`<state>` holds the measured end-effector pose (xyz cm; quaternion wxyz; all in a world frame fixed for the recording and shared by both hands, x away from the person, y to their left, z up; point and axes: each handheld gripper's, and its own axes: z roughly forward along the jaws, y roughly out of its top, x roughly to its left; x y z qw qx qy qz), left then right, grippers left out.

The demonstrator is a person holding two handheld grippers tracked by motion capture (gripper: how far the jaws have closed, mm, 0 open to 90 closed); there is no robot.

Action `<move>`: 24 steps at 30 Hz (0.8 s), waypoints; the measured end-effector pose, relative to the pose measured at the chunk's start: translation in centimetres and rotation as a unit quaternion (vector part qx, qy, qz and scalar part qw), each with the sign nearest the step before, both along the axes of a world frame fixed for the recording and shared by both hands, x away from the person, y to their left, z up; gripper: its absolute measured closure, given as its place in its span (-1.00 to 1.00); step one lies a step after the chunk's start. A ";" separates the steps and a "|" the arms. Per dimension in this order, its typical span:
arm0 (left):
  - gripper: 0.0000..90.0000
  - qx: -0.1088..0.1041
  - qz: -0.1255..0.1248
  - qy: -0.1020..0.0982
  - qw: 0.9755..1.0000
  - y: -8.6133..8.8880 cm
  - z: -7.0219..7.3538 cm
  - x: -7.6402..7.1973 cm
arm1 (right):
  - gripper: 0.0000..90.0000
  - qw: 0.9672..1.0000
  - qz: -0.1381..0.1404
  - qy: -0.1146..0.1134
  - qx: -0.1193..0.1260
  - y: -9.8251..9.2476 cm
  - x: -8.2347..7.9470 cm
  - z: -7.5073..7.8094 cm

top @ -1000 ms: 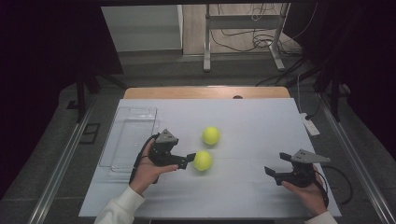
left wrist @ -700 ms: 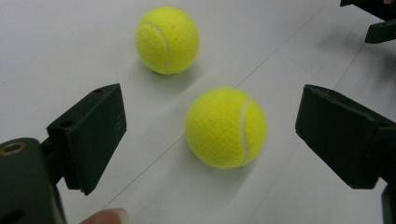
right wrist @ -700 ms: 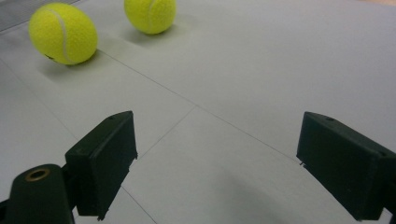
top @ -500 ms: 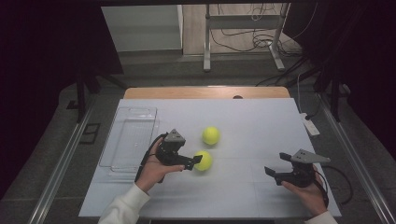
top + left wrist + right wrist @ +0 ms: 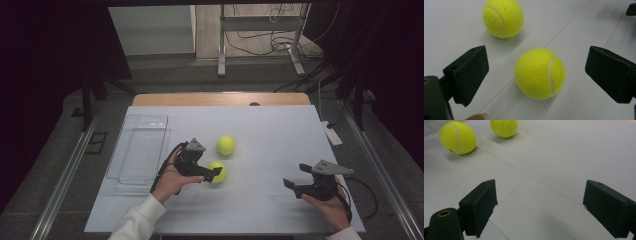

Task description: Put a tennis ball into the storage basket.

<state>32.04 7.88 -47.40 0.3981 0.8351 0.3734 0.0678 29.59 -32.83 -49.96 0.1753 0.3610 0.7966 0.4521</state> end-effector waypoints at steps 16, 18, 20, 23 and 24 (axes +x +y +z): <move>-0.87 0.020 -0.016 0.015 1.000 -1.7 -0.7 0.6 | -0.73 1.000 0.001 0.001 -0.001 0.0 0.0 0.0; -0.87 0.024 -0.017 0.015 0.999 -1.9 -0.9 0.6 | -0.73 1.000 0.001 0.001 -0.001 0.0 0.0 0.0; -0.87 0.030 -0.019 0.019 0.999 -2.1 -1.1 0.7 | -0.73 1.000 0.001 0.001 -0.001 0.0 0.0 0.0; -0.87 0.036 -0.019 0.023 0.999 -2.3 -1.3 0.8 | -0.73 1.000 0.001 0.002 -0.002 0.0 0.0 0.0; -0.87 0.039 -0.019 0.025 0.999 -2.4 -1.5 0.8 | -0.73 1.000 0.002 0.002 -0.002 0.0 0.0 0.0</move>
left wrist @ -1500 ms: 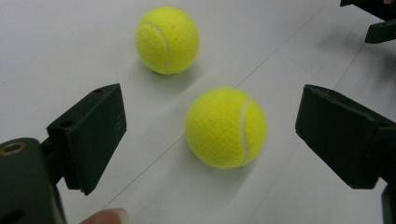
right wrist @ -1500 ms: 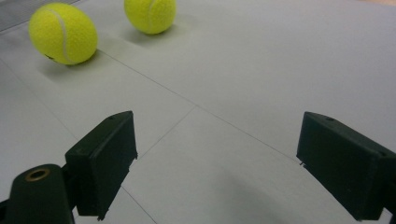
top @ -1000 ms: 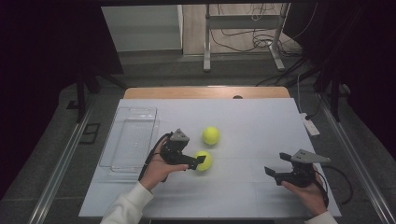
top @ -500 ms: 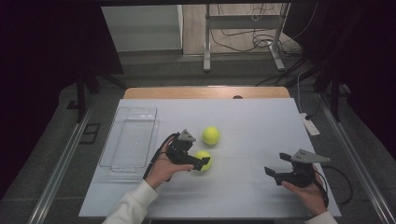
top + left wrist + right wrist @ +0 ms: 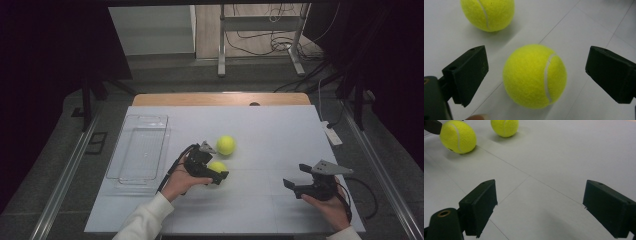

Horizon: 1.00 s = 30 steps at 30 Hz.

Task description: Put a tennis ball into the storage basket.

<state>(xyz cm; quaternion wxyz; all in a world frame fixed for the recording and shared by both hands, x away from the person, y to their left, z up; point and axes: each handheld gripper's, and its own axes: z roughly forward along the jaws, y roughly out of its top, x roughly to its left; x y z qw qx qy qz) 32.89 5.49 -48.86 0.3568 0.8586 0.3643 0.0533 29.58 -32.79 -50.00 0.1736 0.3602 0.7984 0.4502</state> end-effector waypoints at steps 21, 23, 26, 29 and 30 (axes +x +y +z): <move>-0.66 0.054 -0.001 0.031 0.998 -0.7 -2.3 0.3 | -0.73 1.000 0.000 0.002 -0.002 0.0 0.0 -0.1; -0.56 0.051 -0.009 0.032 0.998 -0.7 -2.3 0.2 | -0.73 1.000 0.000 0.002 -0.002 0.0 0.0 -0.1; -0.43 0.054 -0.014 0.024 0.998 -0.8 -2.2 0.1 | -0.73 1.000 0.000 0.002 -0.002 0.0 0.0 -0.1; -0.42 0.055 -0.016 0.022 0.998 -0.7 -2.1 0.0 | -0.73 1.000 0.001 0.002 -0.003 0.0 0.0 -0.1; -0.42 0.055 -0.017 0.021 0.998 -0.7 -2.1 0.0 | -0.73 1.000 0.001 0.002 -0.003 0.0 0.0 -0.1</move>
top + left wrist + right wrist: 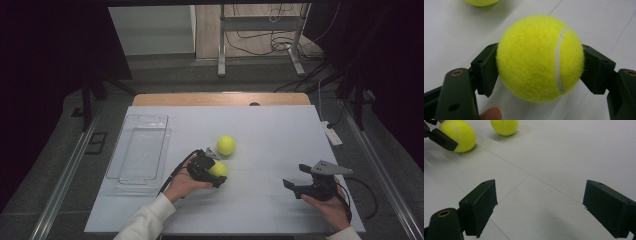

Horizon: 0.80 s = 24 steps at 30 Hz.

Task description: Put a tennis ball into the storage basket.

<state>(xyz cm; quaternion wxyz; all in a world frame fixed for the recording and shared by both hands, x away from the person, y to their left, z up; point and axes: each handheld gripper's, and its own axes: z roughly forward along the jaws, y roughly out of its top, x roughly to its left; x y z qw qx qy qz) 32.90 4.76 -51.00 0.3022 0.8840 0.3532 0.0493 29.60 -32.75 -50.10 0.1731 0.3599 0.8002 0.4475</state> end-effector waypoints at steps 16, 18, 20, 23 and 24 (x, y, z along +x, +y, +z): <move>-0.41 -0.022 0.004 -0.034 0.999 0.9 1.1 -0.4 | -0.73 1.000 -0.001 0.000 -0.003 0.0 0.0 -0.1; -0.41 -0.024 0.004 -0.036 0.999 0.9 1.1 -0.4 | -0.73 1.000 -0.001 -0.001 -0.004 0.0 0.0 -0.1; -0.41 -0.032 0.008 -0.043 0.999 1.2 1.5 -0.6 | -0.73 1.000 -0.002 0.000 -0.005 0.0 0.0 -0.1; -0.41 -0.040 0.013 -0.049 0.998 1.6 1.9 -0.7 | -0.73 1.000 -0.002 -0.001 -0.003 0.0 0.0 0.0; -0.41 -0.040 0.013 -0.049 0.998 1.6 1.9 -0.7 | -0.73 1.000 -0.002 -0.001 -0.003 0.0 -0.1 0.0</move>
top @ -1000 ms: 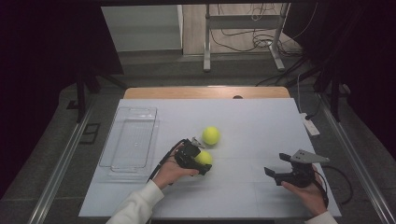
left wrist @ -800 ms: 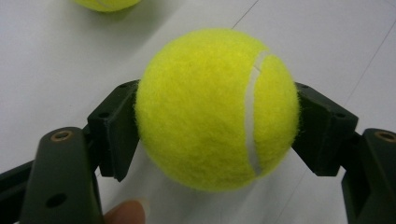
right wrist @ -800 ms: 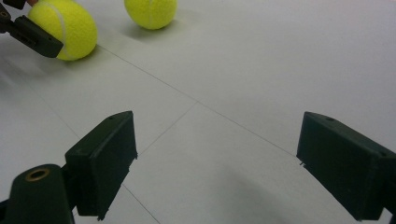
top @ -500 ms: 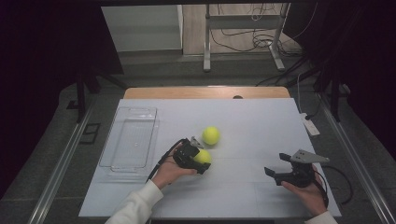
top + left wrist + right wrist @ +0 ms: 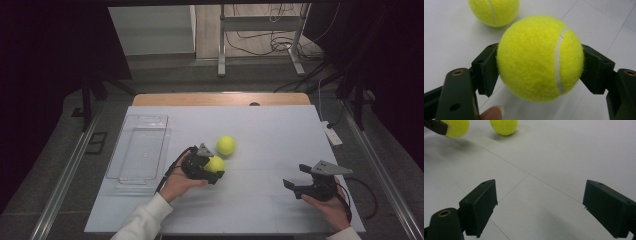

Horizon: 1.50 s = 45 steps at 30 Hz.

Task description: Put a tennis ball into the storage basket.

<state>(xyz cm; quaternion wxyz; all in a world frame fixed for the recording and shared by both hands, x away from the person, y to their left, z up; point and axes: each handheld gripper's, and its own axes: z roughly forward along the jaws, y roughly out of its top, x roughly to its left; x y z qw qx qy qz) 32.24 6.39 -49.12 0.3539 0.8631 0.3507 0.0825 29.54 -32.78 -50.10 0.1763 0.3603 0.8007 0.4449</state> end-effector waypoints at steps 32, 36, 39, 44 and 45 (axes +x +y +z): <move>-0.41 -0.087 0.059 -0.077 0.991 4.1 4.3 -1.0 | -0.72 1.000 -0.003 0.001 0.001 -0.1 0.1 -0.1; -0.41 -0.091 0.063 -0.081 0.991 4.5 4.6 -1.0 | -0.72 1.000 -0.003 0.001 0.000 -0.1 0.1 -0.1; -0.41 -0.093 0.065 -0.082 0.990 4.6 4.7 -1.0 | -0.72 1.000 -0.003 0.000 0.000 -0.1 0.1 -0.1; -0.41 -0.098 0.071 -0.091 0.988 4.9 5.2 -1.2 | -0.72 1.000 -0.002 0.001 0.000 -0.1 0.1 -0.1; -0.41 -0.099 0.072 -0.092 0.988 5.0 5.2 -1.2 | -0.72 1.000 -0.002 0.001 -0.001 -0.1 0.1 -0.1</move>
